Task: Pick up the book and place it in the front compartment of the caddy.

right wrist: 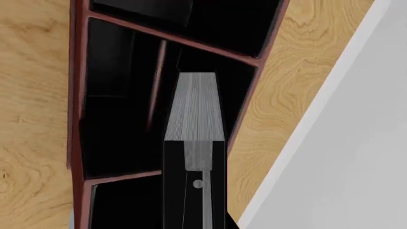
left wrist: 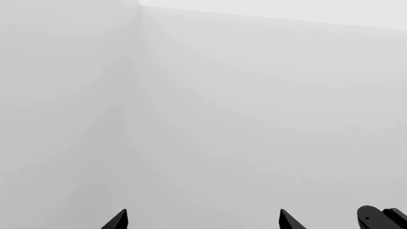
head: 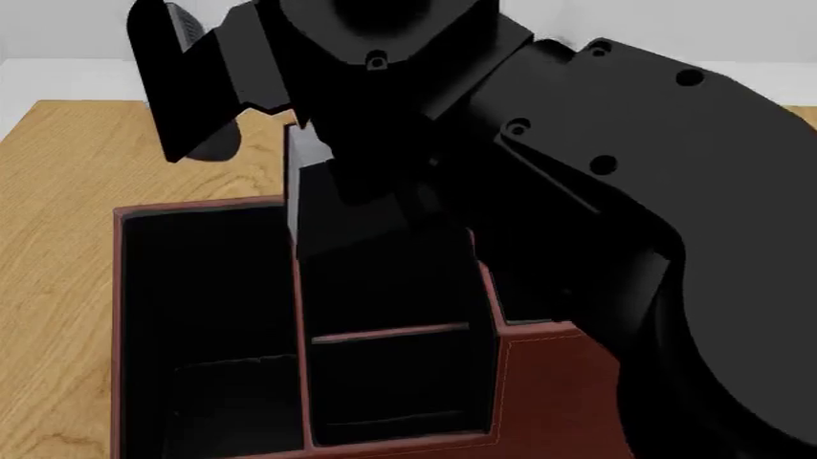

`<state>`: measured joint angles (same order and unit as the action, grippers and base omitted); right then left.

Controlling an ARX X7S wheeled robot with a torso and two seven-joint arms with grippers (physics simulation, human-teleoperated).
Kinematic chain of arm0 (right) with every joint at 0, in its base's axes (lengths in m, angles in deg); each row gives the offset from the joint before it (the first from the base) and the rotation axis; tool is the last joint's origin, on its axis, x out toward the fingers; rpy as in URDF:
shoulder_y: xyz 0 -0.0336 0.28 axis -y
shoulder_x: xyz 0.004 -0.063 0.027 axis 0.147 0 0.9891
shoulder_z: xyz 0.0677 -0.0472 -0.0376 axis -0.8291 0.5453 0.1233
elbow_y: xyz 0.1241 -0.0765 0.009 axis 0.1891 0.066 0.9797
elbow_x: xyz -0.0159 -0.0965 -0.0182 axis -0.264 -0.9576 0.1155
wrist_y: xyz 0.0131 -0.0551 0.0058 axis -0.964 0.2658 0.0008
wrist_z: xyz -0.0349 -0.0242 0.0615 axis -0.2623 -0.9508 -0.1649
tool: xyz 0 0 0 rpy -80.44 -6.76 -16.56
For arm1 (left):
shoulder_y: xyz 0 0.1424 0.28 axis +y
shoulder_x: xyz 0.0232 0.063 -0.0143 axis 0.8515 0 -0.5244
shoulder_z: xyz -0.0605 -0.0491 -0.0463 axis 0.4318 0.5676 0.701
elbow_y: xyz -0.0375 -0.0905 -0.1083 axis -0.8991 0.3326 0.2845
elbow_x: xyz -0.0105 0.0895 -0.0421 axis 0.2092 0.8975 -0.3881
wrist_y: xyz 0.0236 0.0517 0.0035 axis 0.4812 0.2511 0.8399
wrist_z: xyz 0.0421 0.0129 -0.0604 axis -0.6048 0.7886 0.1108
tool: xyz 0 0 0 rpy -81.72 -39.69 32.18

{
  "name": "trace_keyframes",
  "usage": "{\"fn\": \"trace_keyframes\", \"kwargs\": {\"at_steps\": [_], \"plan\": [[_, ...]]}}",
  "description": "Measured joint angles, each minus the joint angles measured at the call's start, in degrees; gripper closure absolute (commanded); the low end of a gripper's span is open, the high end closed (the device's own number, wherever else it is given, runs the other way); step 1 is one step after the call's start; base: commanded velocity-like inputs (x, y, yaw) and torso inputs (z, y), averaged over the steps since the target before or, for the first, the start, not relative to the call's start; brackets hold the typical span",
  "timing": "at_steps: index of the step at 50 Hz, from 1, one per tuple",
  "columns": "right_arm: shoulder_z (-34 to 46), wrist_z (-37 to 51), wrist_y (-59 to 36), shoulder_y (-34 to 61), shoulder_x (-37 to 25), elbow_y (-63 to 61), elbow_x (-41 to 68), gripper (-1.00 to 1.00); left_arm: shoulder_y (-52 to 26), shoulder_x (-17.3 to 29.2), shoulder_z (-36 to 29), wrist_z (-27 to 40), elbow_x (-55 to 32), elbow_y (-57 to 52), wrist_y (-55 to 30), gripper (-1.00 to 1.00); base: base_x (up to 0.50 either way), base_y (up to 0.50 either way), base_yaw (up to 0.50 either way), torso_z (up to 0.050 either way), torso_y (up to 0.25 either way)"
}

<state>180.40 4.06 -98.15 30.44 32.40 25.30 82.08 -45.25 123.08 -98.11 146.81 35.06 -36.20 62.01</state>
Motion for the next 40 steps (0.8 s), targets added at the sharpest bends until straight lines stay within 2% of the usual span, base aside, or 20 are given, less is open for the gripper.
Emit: {"fn": "trace_keyframes", "kwargs": {"at_steps": [14, 40], "plan": [[-3.4, 2.3, 2.5, -5.7, 0.5, 5.0, -5.0, 1.00, 0.8, 1.0, -0.3, 0.8, 0.7, 0.5, 1.9, -1.00, 0.00, 0.00, 0.00, 0.000, 0.001], [-4.4, 7.5, 4.6, -12.0, 0.6, 8.5, -7.3, 1.00, 1.6, 1.4, -0.2, 2.3, 2.0, 0.4, 3.1, -1.00, 0.00, 0.00, 0.00, 0.000, 0.002]]}}
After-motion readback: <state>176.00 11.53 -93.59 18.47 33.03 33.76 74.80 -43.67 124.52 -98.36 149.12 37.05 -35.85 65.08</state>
